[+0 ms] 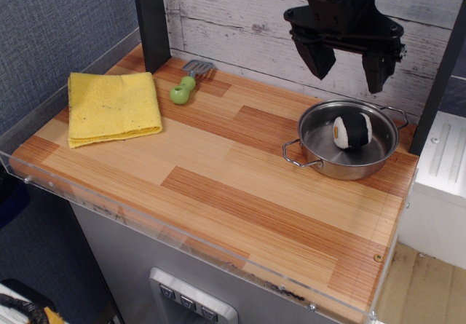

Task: Put the sushi in the pan

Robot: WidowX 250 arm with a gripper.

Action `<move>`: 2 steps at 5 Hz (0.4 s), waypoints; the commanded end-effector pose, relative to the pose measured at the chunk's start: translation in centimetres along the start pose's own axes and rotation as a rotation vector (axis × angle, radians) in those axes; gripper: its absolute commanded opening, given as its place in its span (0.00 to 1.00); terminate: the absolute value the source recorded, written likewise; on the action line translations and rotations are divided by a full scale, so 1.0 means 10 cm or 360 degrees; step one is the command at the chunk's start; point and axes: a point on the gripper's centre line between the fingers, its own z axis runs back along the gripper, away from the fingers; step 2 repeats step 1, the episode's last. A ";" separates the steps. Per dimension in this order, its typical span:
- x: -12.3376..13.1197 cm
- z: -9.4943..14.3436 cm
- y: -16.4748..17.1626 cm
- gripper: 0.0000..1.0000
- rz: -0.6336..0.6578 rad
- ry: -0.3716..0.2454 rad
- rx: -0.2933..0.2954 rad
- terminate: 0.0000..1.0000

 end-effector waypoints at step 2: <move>0.06 0.16 0.00 1.00 -0.0012 -0.0079 0.0005 1.00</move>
